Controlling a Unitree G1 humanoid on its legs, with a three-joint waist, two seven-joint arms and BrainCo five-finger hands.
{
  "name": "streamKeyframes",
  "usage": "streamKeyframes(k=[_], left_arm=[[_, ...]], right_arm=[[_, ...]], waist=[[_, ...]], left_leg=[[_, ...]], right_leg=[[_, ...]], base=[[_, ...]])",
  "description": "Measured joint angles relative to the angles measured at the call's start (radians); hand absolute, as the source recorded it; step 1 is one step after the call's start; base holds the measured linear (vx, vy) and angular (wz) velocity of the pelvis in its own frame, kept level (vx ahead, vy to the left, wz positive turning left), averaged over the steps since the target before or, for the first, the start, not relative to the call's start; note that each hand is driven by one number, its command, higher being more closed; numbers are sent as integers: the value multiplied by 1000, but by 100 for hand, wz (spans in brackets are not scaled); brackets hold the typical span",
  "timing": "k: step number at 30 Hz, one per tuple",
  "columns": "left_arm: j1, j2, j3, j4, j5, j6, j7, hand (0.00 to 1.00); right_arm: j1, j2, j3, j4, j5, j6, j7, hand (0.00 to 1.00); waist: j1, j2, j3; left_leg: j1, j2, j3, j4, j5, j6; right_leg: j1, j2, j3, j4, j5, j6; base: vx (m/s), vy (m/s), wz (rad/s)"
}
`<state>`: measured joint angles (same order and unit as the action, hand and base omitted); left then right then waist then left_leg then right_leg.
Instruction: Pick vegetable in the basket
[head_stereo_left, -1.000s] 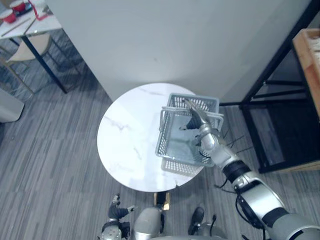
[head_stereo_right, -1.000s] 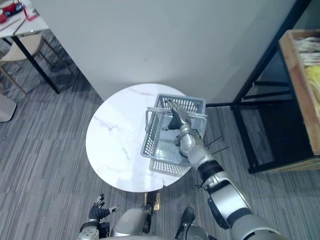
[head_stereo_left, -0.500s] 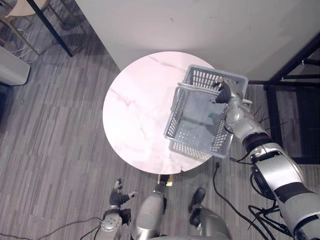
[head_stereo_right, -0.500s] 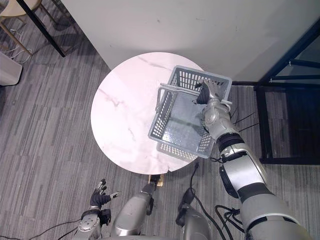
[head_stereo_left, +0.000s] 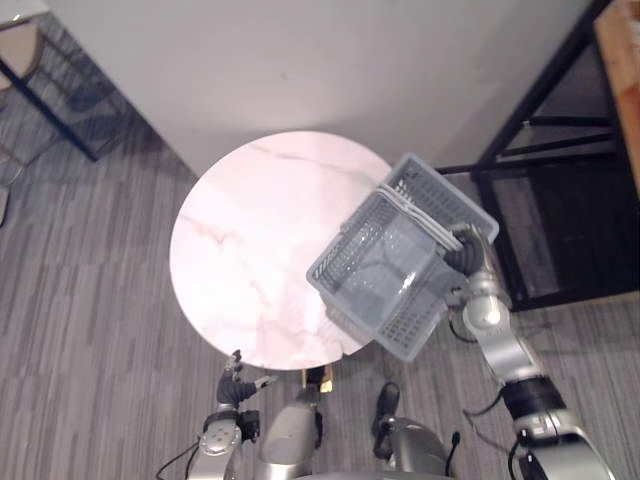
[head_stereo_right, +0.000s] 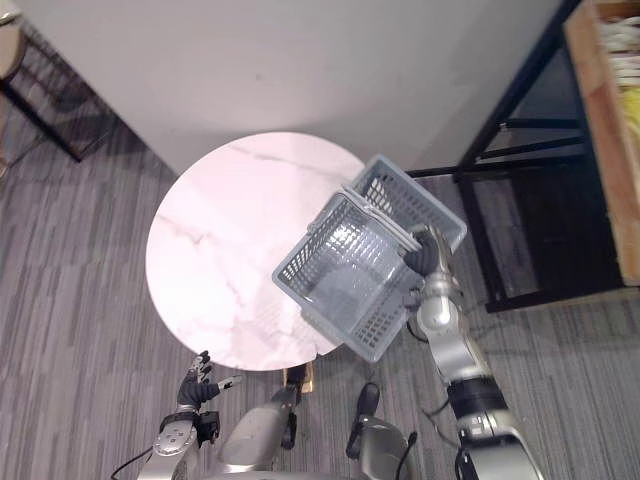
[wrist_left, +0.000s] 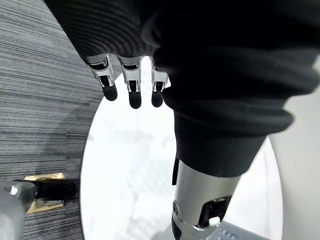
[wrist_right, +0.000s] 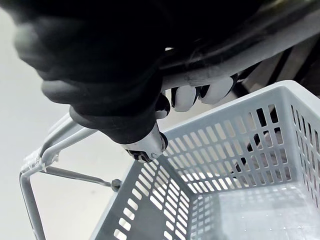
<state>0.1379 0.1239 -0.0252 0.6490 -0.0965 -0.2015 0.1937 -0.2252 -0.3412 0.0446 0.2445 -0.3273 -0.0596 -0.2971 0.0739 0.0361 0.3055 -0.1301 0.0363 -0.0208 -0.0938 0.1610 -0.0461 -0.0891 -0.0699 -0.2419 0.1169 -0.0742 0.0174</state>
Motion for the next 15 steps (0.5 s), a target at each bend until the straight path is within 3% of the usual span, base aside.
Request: streamKeyframes(k=[2, 6, 8, 15], left_arm=[[2, 8, 4, 0, 12, 2, -9, 0], [33, 7, 39, 0, 28, 19, -21, 0], [42, 7, 38, 0, 29, 24, -21, 0], [80, 6, 78, -2, 28, 31, -41, 0]], right_arm=[[73, 11, -31, -49, 28, -7, 13, 100], [230, 71, -92, -82, 124, -27, 39, 100], [270, 95, -116, -82, 165, -35, 47, 100], [357, 140, -158, -82, 291, -35, 88, 100]], waist=[[-10, -15, -10], [-44, -46, -91], [-60, -45, -109], [-64, -18, -133]], left_leg=[[20, 2, 10, 0, -5, -1], [66, 16, 65, 0, -49, 7], [75, 15, 81, 0, -51, 9], [149, 19, 160, 4, -78, 19]], right_leg=[[12, 1, 18, -1, 1, 2], [34, 16, 80, -20, 9, 14], [37, 15, 97, -23, 11, 20], [82, 15, 180, -48, 38, 42]], base=[[-14, 1, -38], [-7, 15, -41], [-26, 22, -33], [-32, 32, -33]])
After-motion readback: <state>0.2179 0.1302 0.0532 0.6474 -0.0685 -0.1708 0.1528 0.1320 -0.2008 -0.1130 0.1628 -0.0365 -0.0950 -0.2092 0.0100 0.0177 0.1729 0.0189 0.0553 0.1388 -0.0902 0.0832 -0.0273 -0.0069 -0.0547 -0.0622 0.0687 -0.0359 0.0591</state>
